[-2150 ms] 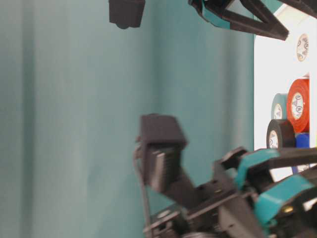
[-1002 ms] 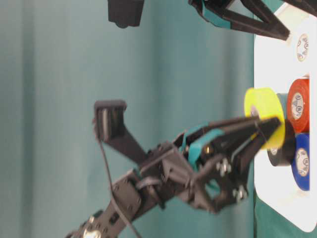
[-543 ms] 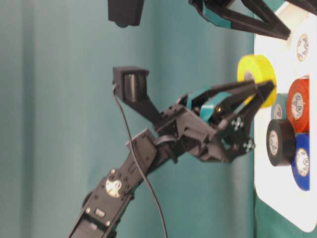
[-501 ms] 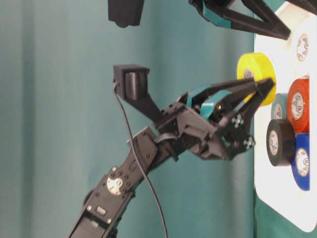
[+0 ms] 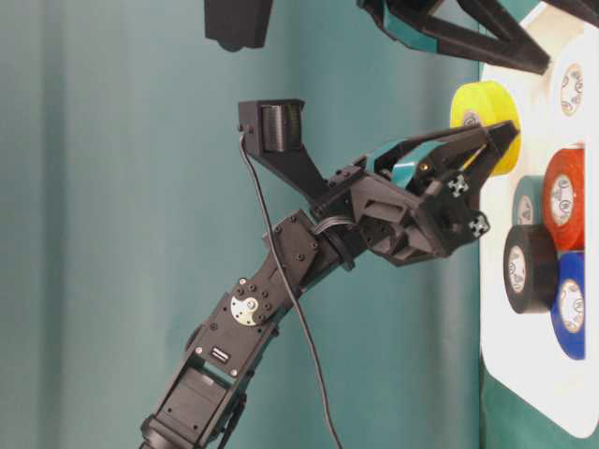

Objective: Put the tape alternately from left to right into the white case.
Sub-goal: 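Lower the yellow roll into the tray's upper right and release, then withdraw the left gripper from the tray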

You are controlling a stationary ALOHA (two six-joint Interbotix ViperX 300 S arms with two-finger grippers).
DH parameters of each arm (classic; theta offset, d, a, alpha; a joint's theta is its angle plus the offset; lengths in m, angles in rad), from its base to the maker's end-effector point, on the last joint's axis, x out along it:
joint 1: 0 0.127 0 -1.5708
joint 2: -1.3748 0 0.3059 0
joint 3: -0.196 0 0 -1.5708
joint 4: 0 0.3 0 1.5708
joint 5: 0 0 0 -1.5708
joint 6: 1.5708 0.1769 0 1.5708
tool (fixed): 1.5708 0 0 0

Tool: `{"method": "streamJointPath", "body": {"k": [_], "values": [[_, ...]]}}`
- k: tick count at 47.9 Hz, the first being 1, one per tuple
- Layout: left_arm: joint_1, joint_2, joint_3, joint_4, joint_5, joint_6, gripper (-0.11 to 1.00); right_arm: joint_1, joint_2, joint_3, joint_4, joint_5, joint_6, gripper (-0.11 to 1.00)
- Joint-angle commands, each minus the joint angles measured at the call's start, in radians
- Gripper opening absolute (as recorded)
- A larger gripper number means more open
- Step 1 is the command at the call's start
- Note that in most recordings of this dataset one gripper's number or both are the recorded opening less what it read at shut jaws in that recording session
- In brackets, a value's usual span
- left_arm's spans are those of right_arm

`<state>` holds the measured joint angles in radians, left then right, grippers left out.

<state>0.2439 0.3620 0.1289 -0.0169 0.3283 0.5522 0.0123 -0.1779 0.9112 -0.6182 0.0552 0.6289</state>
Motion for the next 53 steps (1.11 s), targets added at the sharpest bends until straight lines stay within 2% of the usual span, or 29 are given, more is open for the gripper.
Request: {"method": "streamJointPath", "body": {"k": [1, 10, 14, 18, 22, 25, 27, 33, 53], "values": [[0.006, -0.023, -0.037, -0.005, -0.011, -0.006, -0.03, 0.003, -0.02, -0.008, 0.002, -0.009, 0.002, 0.84], [0.006, -0.023, -0.037, -0.005, -0.011, -0.009, -0.02, 0.003, -0.02, -0.008, 0.002, -0.009, 0.002, 0.84], [0.006, -0.021, -0.037, -0.005, -0.012, -0.02, 0.04, 0.003, -0.02, -0.008, 0.002, -0.009, 0.002, 0.84], [0.006, -0.021, -0.035, -0.005, -0.011, -0.029, 0.19, 0.003, -0.02, -0.008, 0.0, -0.009, 0.002, 0.84], [0.006, -0.025, -0.034, -0.005, -0.009, -0.032, 0.41, 0.003, -0.02, -0.008, 0.002, -0.009, 0.002, 0.84], [0.006, -0.028, -0.031, -0.005, -0.009, -0.032, 0.62, 0.003, -0.02, -0.008, 0.002, -0.009, 0.002, 0.84], [0.006, -0.029, -0.029, -0.003, -0.008, -0.032, 0.7, 0.003, -0.02, -0.008, 0.002, -0.009, 0.002, 0.84], [0.003, -0.038, -0.021, -0.005, -0.008, -0.032, 0.63, 0.003, -0.02, -0.008, 0.002, -0.011, 0.002, 0.84], [-0.046, -0.129, 0.081, -0.005, -0.011, -0.034, 0.62, 0.003, -0.02, -0.006, 0.002, -0.009, 0.002, 0.84]]}}
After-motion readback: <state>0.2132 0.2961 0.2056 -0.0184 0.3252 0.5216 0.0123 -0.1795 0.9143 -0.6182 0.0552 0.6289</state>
